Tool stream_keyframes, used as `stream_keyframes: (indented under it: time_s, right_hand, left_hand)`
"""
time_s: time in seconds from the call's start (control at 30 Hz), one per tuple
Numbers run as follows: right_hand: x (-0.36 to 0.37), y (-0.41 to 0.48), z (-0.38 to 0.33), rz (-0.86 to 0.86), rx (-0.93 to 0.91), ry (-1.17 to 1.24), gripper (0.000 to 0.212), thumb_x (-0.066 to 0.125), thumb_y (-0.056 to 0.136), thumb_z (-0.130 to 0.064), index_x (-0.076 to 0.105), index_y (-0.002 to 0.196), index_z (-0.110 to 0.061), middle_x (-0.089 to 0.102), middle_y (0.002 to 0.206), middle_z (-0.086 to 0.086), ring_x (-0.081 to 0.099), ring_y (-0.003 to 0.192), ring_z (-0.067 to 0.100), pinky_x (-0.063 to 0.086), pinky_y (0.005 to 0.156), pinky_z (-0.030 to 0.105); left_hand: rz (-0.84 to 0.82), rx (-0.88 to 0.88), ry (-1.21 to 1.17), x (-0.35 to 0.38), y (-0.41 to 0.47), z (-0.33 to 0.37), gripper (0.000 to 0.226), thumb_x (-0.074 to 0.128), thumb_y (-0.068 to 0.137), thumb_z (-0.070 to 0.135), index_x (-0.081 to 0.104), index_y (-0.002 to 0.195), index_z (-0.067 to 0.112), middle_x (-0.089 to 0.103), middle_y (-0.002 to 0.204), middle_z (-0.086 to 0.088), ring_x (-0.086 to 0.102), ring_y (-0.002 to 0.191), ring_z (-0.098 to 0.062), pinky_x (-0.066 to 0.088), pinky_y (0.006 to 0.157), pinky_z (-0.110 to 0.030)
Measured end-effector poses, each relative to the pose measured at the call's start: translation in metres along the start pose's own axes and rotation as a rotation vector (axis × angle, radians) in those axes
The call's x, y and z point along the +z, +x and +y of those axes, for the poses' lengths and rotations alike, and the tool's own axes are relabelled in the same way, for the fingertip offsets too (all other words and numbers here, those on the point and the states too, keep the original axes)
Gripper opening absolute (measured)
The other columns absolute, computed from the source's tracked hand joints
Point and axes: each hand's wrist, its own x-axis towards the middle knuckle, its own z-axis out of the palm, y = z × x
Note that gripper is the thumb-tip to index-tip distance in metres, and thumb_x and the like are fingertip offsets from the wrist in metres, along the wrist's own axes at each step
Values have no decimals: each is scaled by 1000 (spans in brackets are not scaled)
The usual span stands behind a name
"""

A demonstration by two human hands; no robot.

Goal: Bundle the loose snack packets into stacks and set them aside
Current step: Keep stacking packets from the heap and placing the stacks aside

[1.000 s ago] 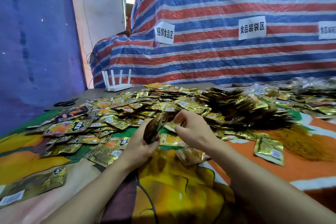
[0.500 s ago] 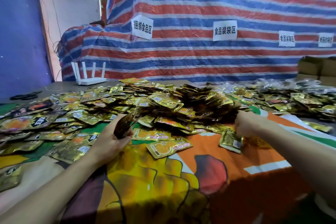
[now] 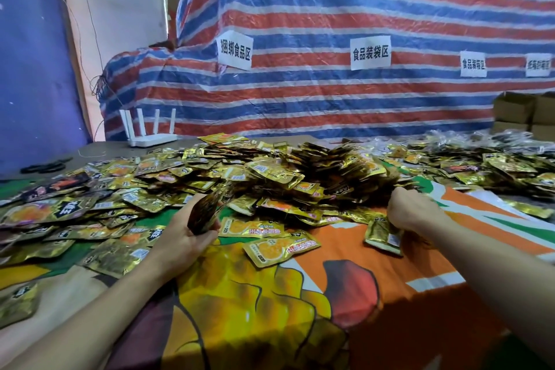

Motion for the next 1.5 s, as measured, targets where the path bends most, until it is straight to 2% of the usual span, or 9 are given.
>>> stream_keyframes:
  time_s: [0.23,0.37,0.47,0.63,0.9,1.07,1.23,1.37,1.5]
  right_hand:
    - [-4,1,-2,-69,13,-88,14,54,91,-11,47,81,-16,56,83,3,59,81,25,48,69,36]
    - [-9,4,-2,84,-4,-96,18,52,92,-13,48,74,-15,54,78,2,53,72,23,41,62,33]
    - [-17,8,-6,217,15,-5,8,49,92,-11,51,85,-8,55,77,5,49,63,22,28,55,30]
    - [-27,4,-11,139,15,-66,2,50,92,-12,52,93,-12,52,78,2,48,66,19,32,59,33]
    - [-30,-2,-19,224,93,-67,17,51,89,-25,59,83,-12,54,73,4,50,65,21,32,60,30]
    - [-46,-15,-67,72,-183,275,34,46,95,-23,48,64,-10,48,63,2,45,57,18,35,57,27]
    - [-38,-55,-151,-343,-513,774,22,48,102,-17,62,88,-9,45,70,6,40,57,13,34,51,26]
    - [-15,-75,-213,-333,-612,937,22,50,105,-19,66,101,-6,56,76,-1,47,57,6,36,47,16]
    - [14,-80,-246,-250,-602,1042,21,49,107,-24,63,104,-9,70,103,-1,59,79,13,47,64,21]
  left_hand:
    - [-14,18,33,0,1,0,24,65,83,-17,58,91,5,63,82,-6,59,72,-15,47,67,-19]
    - [3,5,12,-1,1,0,26,66,83,-16,58,93,6,63,80,-10,60,71,-12,47,67,-18]
    - [23,8,1,-1,1,-1,25,67,82,-17,58,93,5,63,82,-16,60,72,-22,47,67,-22]
    - [14,12,-36,-1,2,-2,19,71,81,-7,58,92,2,62,82,-18,59,77,-32,48,68,-34]
    - [31,-43,-71,1,3,-3,25,68,70,11,60,92,3,63,82,-15,61,74,-23,49,69,-24]
    - [119,-180,-256,-1,6,1,33,68,62,9,65,95,5,67,86,-16,64,84,-29,51,84,-43]
    - [197,-356,-566,-8,7,7,34,66,73,-6,65,106,4,75,106,-16,68,76,-28,55,77,-41]
    - [166,-501,-792,-14,9,6,28,50,86,-11,62,106,4,73,114,-18,71,78,-28,58,70,-37]
    - [155,-600,-825,-18,11,2,31,51,84,-11,64,106,7,75,104,-18,72,72,-27,59,60,-32]
